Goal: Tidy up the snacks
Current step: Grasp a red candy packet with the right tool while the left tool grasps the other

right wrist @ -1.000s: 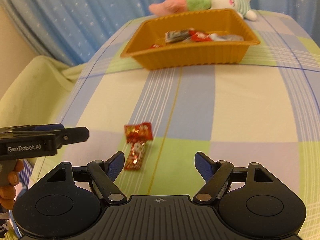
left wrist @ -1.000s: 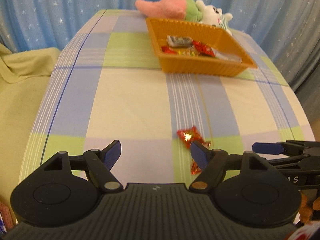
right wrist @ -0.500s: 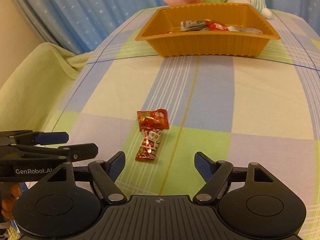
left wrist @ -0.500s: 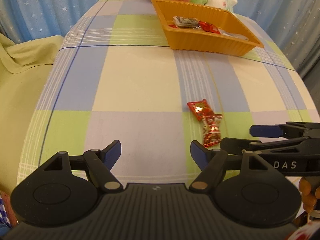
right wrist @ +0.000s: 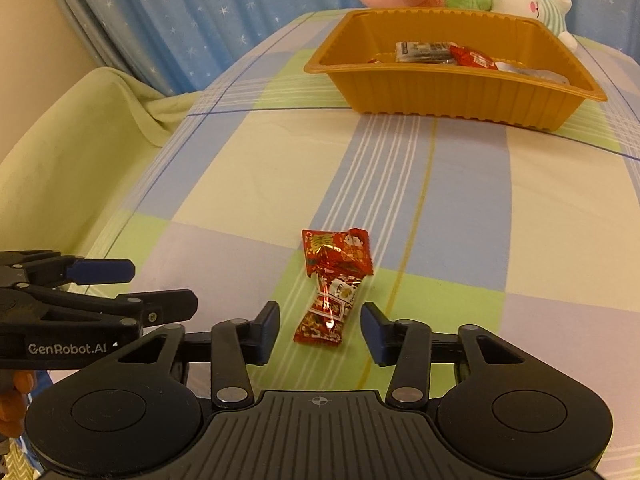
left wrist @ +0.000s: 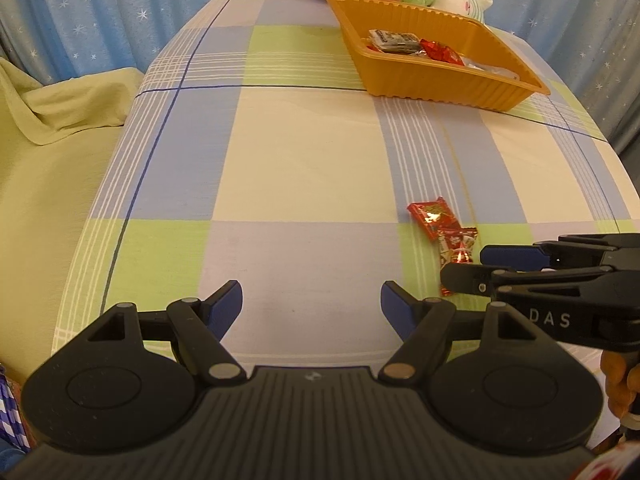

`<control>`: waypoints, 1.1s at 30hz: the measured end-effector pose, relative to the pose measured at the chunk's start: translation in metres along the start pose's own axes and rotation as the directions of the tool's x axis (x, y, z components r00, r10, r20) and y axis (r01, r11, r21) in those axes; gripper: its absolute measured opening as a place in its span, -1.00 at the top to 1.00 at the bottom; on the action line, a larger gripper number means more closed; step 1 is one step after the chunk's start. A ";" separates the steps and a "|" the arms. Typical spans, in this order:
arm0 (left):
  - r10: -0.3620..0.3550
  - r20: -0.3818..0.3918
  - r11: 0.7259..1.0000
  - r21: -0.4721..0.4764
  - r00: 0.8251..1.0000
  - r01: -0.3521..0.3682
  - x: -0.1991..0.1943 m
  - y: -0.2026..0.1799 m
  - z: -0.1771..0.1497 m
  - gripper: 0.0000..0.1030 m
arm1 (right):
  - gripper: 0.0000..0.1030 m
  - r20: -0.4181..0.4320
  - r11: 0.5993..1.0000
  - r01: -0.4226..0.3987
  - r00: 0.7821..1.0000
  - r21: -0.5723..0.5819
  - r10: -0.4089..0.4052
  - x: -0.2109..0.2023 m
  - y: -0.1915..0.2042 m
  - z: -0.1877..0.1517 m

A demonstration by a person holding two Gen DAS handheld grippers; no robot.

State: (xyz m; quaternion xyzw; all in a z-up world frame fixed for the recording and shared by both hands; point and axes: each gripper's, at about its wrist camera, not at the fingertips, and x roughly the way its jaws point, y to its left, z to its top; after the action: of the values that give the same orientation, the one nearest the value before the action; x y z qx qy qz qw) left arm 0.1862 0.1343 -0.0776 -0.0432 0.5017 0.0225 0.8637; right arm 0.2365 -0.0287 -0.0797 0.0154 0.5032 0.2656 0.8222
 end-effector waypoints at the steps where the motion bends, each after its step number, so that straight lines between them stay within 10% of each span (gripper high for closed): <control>1: 0.002 0.000 1.000 0.000 1.000 -0.002 0.001 0.001 0.000 -0.44 | 0.17 -0.002 1.000 0.002 1.000 -0.002 -0.002 0.002 0.001 0.001; 19: -0.044 0.046 0.989 0.144 0.998 0.037 0.010 -0.025 0.004 -0.43 | 0.55 -0.001 0.998 0.063 0.998 -0.017 -0.063 -0.004 -0.016 -0.010; 33: -0.067 0.102 0.900 0.437 0.993 0.016 0.044 -0.084 0.021 -0.43 | 0.55 0.027 0.978 0.142 0.989 0.151 -0.148 -0.036 -0.069 -0.022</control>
State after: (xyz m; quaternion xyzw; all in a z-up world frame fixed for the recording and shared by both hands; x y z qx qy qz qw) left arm 0.2332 0.0522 -0.1011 0.1413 0.4426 -0.1059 0.8791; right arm 0.2345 -0.1095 -0.0814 0.0450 0.5056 0.1665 0.8454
